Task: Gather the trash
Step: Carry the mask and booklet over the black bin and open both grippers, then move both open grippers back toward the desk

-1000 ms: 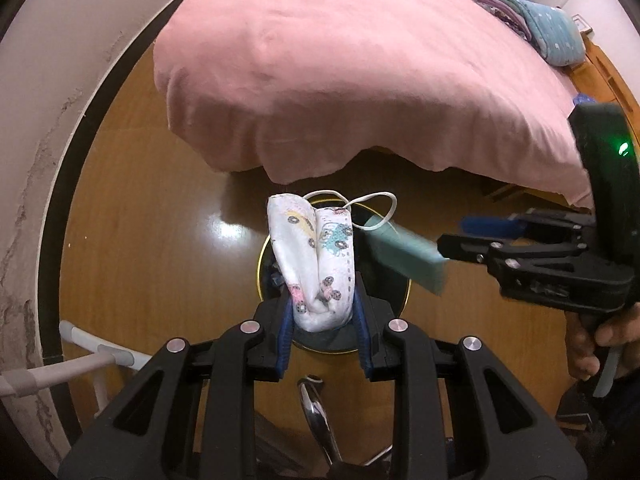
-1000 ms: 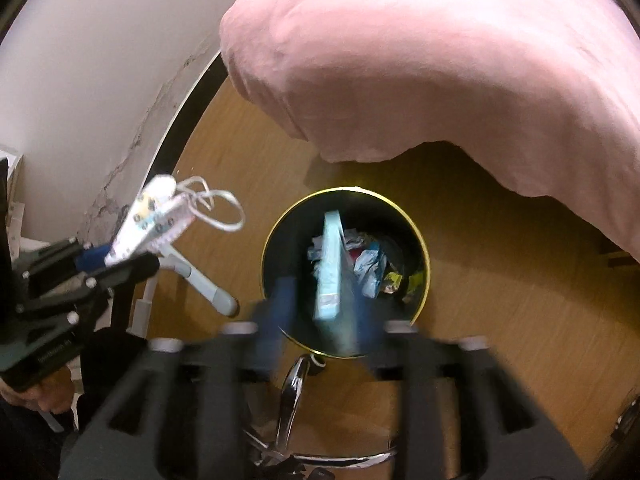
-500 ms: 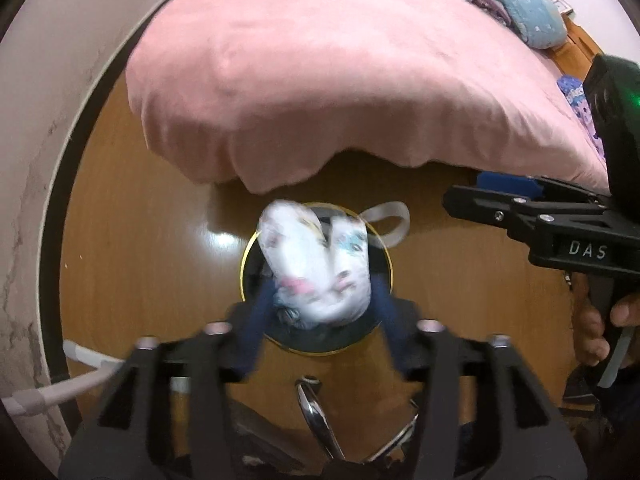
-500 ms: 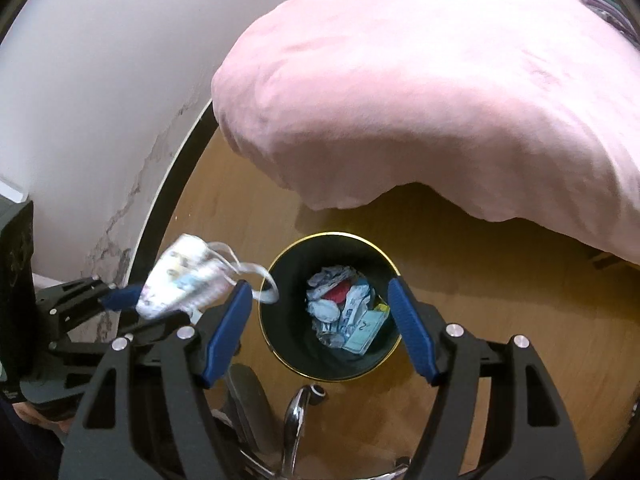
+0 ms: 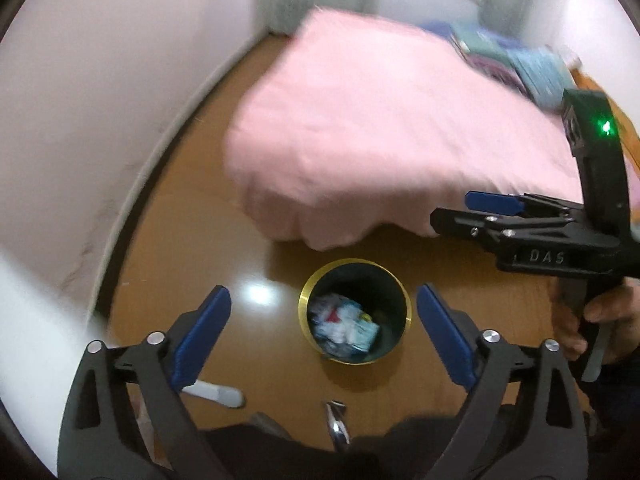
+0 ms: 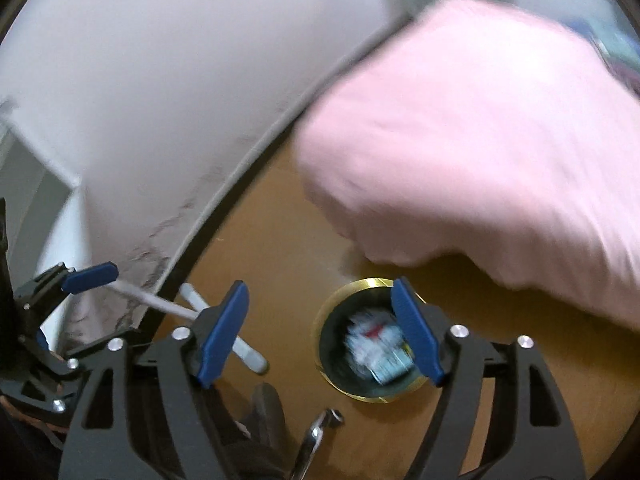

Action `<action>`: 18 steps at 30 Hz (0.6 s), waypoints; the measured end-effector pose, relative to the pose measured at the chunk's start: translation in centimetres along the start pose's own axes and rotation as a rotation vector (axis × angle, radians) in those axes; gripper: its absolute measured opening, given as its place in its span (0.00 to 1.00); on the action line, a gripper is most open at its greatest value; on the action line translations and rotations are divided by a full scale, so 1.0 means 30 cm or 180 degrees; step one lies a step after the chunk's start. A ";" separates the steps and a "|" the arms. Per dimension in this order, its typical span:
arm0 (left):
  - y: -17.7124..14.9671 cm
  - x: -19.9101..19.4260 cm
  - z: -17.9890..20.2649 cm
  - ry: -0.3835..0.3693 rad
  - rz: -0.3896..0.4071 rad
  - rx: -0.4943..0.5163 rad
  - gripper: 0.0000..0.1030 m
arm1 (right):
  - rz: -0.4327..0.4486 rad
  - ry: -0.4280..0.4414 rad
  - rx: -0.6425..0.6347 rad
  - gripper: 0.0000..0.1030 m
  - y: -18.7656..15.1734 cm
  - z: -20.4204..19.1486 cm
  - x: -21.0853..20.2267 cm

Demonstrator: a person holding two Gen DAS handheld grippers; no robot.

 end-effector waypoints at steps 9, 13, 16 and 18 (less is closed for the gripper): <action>-0.370 -0.669 -0.676 0.1262 0.0595 -0.1350 0.92 | -0.0044 0.1096 -0.1494 0.75 0.052 -0.948 0.061; -0.678 -0.906 -0.955 0.1878 0.0583 -0.2113 0.92 | -0.0249 0.1543 -0.2092 0.75 -0.051 -1.358 0.113; -0.905 -1.049 -1.092 0.2154 0.0571 -0.2614 0.92 | -0.0385 0.1806 -0.2503 0.75 -0.141 -1.635 0.139; -1.029 -1.124 -1.150 0.2261 0.0583 -0.2875 0.92 | -0.0498 0.1944 -0.2745 0.75 -0.197 -1.799 0.165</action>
Point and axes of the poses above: each gripper's, at about its wrist camera, not at the fingertips, and x roughly the way its jaws point, z to its right, y to its top, the point moved 7 cm from there along x, roughly the way its jaws point, and after that the axes turned 4 degrees about -x, right-handed, at the moved point
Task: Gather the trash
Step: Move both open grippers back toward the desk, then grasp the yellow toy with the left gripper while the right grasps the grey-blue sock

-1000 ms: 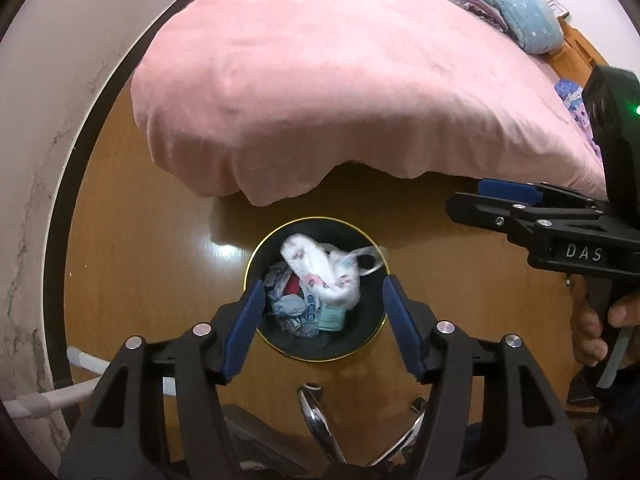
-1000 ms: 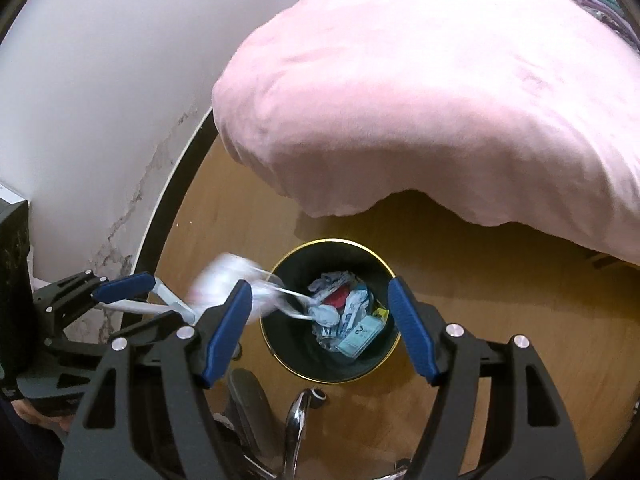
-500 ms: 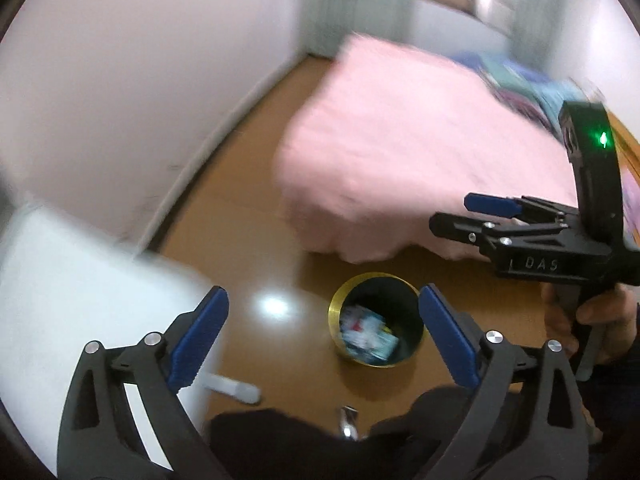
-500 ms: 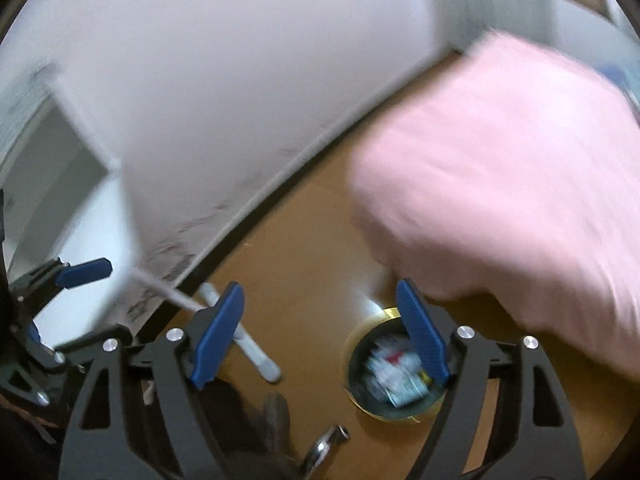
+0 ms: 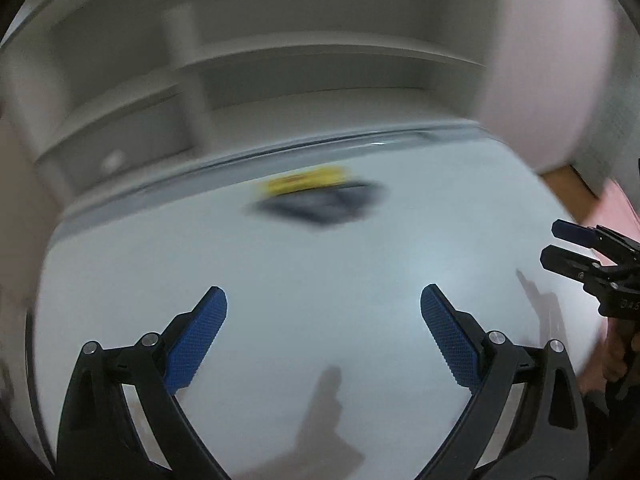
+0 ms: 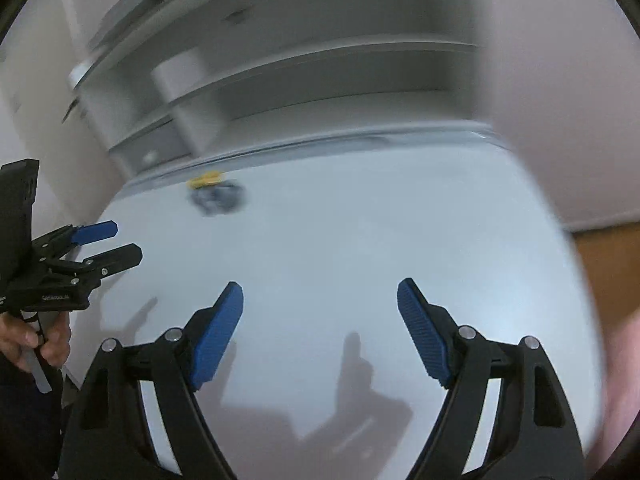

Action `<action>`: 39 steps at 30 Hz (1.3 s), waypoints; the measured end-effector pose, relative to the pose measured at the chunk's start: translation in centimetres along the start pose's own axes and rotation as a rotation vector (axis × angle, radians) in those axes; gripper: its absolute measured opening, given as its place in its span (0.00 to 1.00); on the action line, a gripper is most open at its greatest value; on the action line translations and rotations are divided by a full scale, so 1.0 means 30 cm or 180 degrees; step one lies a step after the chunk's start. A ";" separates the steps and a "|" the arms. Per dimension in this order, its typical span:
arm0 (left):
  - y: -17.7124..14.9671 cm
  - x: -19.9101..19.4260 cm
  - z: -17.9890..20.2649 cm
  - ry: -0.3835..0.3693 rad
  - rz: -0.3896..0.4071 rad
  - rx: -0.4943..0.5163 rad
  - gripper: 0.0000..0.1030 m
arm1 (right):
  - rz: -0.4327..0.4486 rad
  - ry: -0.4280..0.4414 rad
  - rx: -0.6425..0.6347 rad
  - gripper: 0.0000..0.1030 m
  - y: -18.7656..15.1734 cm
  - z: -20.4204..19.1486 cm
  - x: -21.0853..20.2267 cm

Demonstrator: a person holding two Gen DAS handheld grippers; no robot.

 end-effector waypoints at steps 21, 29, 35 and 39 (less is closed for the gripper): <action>0.256 0.255 -0.205 -0.0055 0.0049 0.0175 0.92 | -0.0450 0.0458 -0.0628 0.17 0.240 -0.241 0.438; 0.261 0.298 -0.049 -0.0375 0.0042 0.0663 0.92 | -0.0445 0.0443 -0.0558 0.11 0.108 -0.163 0.255; 0.223 0.349 0.017 -0.0335 -0.0163 0.0645 0.92 | -0.0385 0.0301 -0.0199 0.11 0.016 -0.030 0.144; 0.218 0.384 0.006 -0.0190 -0.0302 0.0334 0.92 | -0.0324 0.0232 -0.0054 0.11 -0.015 0.021 0.093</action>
Point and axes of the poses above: each gripper's, at about its wrist camera, not at the fingertips, and x roughly the way its jaws point, z to its right, y to its top, the point moved 7 cm from there along x, roughly the way its jaws point, and after that the axes turned 4 degrees about -x, right-handed, at the moved point
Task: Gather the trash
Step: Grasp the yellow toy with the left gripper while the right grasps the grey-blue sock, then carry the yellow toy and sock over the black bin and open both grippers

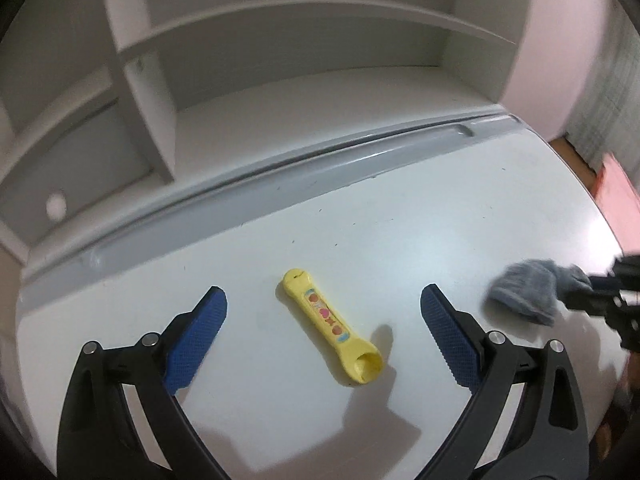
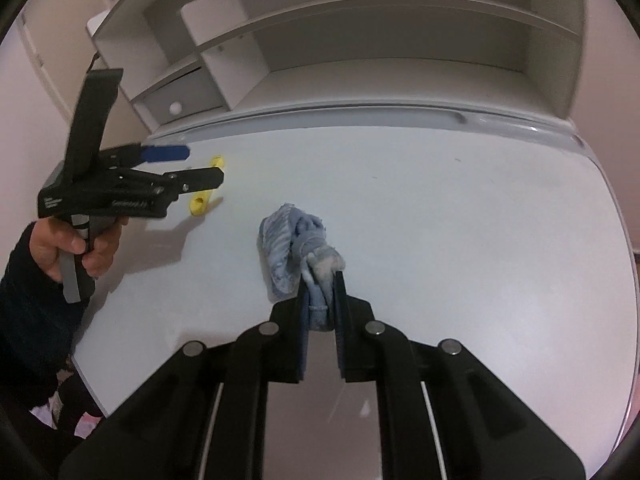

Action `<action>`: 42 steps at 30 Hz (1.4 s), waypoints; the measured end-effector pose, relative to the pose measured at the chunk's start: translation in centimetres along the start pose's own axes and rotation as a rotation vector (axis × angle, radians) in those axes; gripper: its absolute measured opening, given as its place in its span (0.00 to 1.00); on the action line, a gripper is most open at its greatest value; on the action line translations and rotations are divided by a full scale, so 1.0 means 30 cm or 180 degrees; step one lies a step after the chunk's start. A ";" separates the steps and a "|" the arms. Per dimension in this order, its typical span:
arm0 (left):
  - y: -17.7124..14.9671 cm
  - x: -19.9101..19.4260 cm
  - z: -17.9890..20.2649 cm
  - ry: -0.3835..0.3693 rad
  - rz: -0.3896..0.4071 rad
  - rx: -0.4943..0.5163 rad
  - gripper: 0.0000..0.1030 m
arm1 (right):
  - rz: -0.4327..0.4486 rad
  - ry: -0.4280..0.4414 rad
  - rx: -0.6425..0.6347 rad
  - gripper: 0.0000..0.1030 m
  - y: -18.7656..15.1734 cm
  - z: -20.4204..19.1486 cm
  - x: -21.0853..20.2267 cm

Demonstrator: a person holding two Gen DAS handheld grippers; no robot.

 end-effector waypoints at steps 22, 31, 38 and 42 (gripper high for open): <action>-0.102 -0.109 0.613 -0.0302 0.0011 0.0502 0.12 | 0.0632 -0.0813 0.0947 0.11 -0.460 0.408 -0.553; -0.298 -0.205 1.436 -0.1305 0.0029 0.1624 0.12 | 0.0814 -0.1720 0.2033 0.11 -1.022 0.699 -0.905; -0.551 -0.215 1.878 -0.1815 -0.0136 0.2411 0.12 | 0.0620 -0.2072 0.2829 0.11 -1.461 0.810 -1.004; -0.709 -0.133 2.027 -0.2043 -0.0401 0.2773 0.12 | 0.0473 -0.2101 0.3177 0.11 -1.651 0.848 -0.992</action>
Point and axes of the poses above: each gripper's, at about its wrist camera, not at the fingertips, and x roughly the way its jaws point, z to its right, y to its top, the point moved 7 cm from there along x, roughly the way its jaws point, and after that the axes turned 4 degrees about -x, right-handed, at the moved point
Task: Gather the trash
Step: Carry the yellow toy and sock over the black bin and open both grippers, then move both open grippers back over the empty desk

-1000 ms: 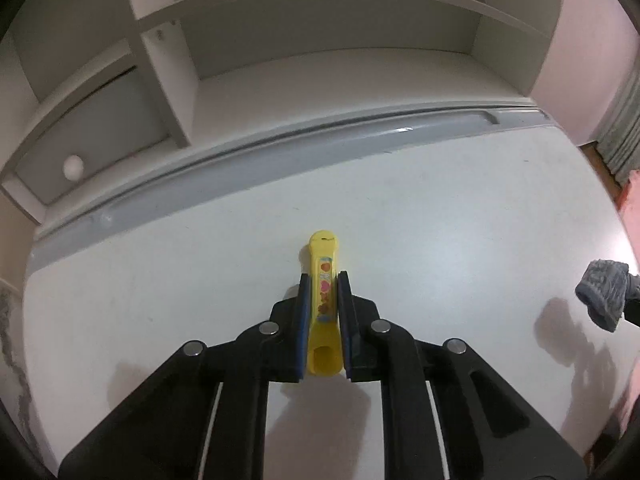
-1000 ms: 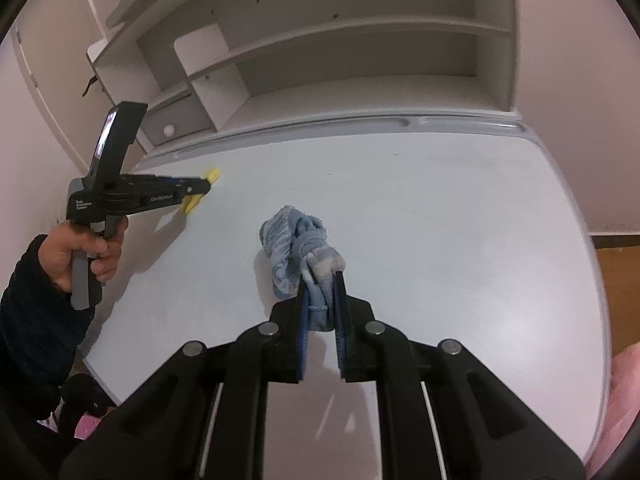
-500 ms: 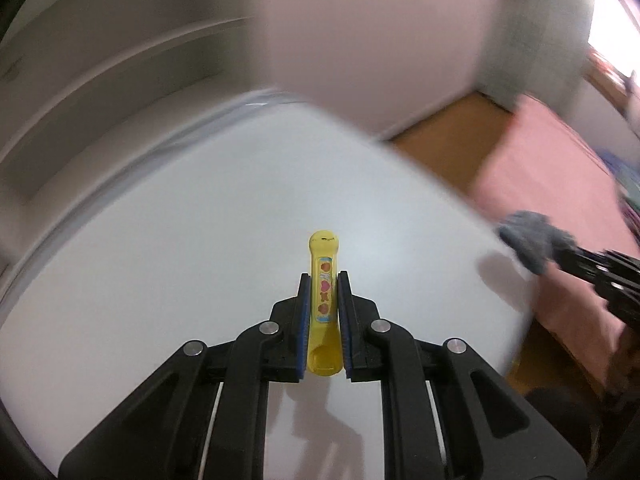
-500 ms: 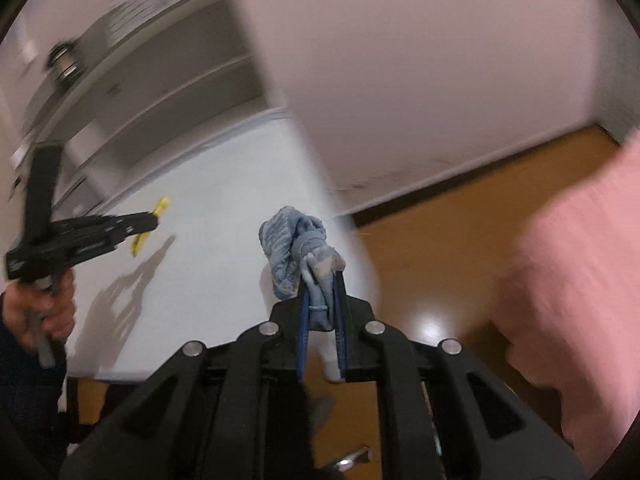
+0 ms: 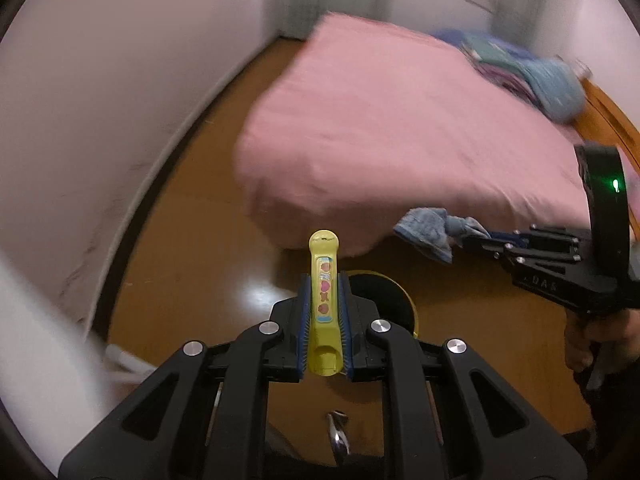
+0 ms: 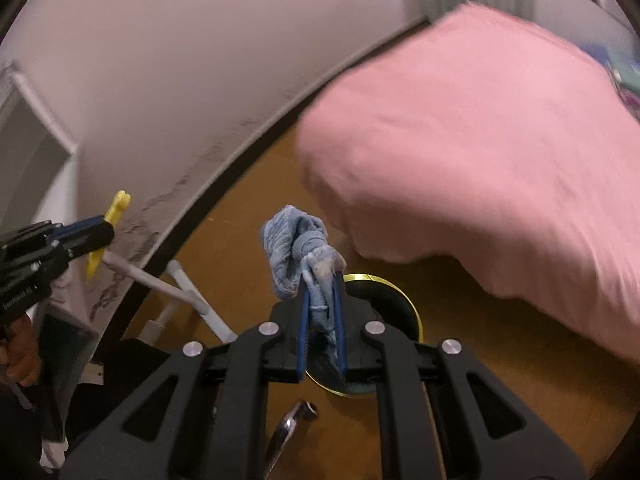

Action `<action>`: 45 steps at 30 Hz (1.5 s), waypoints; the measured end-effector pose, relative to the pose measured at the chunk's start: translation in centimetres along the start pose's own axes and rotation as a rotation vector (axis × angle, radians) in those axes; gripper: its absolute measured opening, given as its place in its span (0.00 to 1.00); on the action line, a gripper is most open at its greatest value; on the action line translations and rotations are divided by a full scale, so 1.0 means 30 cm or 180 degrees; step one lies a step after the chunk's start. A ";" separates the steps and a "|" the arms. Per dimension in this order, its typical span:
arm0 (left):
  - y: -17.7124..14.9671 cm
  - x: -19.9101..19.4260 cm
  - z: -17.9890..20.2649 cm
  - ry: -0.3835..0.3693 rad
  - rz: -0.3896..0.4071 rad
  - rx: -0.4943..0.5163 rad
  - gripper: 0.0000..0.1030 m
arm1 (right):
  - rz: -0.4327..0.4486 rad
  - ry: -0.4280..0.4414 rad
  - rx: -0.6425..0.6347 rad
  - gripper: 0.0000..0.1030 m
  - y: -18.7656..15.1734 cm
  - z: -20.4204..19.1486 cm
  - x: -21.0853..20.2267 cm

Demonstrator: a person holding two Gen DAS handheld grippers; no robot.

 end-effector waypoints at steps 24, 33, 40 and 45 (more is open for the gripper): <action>-0.125 0.451 0.065 -0.0190 -0.0733 0.0124 0.12 | -0.0894 -0.0078 0.0336 0.11 -0.214 0.101 0.364; -0.124 0.492 0.096 -0.0183 -0.0833 0.0178 0.12 | -0.0868 -0.0019 0.0355 0.54 -0.199 0.114 0.363; -0.112 0.506 0.131 -0.0244 -0.0819 0.0260 0.12 | -0.0802 -0.0058 0.0427 0.54 -0.185 0.138 0.338; -0.096 0.496 0.165 -0.0352 -0.0795 0.0313 0.12 | -0.0687 -0.0130 0.0507 0.57 -0.163 0.175 0.294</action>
Point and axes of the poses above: each gripper's, at about its wrist camera, not at the fingertips, and x roughly the way its jaws point, z to its right, y to its top, the point moved 7 cm from there along x, roughly the way its jaws point, and after that the axes turned 4 degrees about -x, right-handed, at the moved point
